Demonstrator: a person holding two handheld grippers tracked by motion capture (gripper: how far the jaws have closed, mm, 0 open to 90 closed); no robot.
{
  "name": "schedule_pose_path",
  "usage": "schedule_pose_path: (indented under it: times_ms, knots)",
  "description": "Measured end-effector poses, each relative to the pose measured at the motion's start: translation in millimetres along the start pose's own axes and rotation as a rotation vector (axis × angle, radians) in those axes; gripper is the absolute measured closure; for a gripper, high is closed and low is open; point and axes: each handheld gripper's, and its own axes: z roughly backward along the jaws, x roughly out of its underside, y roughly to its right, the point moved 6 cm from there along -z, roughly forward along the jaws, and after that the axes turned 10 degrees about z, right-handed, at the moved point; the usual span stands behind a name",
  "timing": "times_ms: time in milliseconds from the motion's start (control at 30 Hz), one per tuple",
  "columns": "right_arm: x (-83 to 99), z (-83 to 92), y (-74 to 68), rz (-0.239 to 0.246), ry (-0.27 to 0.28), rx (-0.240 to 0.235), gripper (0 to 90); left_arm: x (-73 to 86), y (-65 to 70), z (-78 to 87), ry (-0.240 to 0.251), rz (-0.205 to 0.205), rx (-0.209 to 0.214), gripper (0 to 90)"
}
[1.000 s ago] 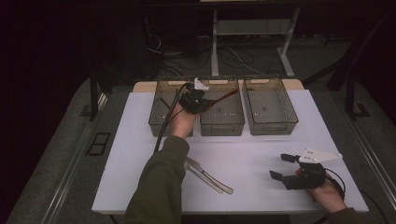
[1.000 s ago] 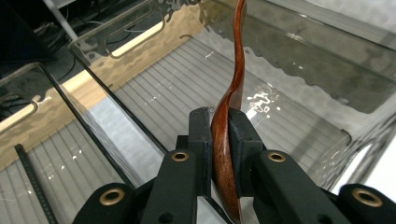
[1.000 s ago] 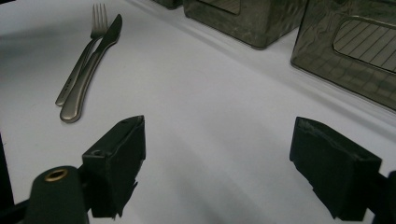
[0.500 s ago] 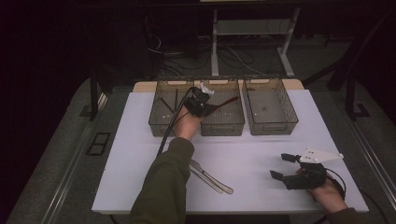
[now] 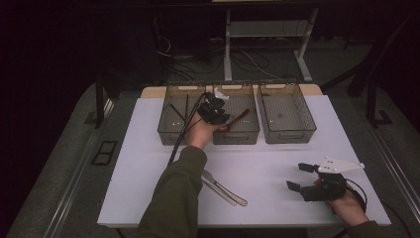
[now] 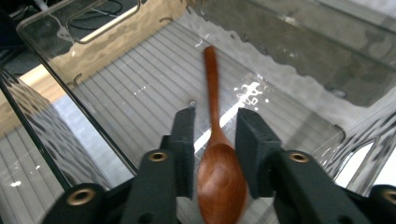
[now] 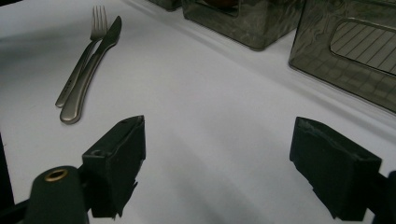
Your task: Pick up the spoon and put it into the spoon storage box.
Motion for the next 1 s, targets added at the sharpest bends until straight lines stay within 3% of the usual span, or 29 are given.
schedule_pose_path:
  times_ms: [100,567,667,800,1000]
  knots:
    - [0.0,-0.4,0.2,-0.001,-0.001,0.001,17.6,-3.4,2.3,3.6,0.029,0.022,0.034,60.8]
    - [0.3,-1.4,1.5,-0.01,-0.008,0.005,17.6,-8.2,8.1,39.4,0.092,0.003,0.147,36.2]
    - [0.3,-1.1,1.4,-0.007,-0.006,0.005,17.6,-4.6,11.7,45.3,0.103,-0.021,0.17,32.2]
    - [1.4,-0.2,1.6,-0.006,-0.004,0.006,17.6,3.5,17.8,54.8,0.124,-0.01,0.199,29.8]
    - [1.0,0.5,1.2,-0.003,-0.002,0.007,17.6,19.2,22.6,71.4,0.15,-0.015,0.203,28.8]
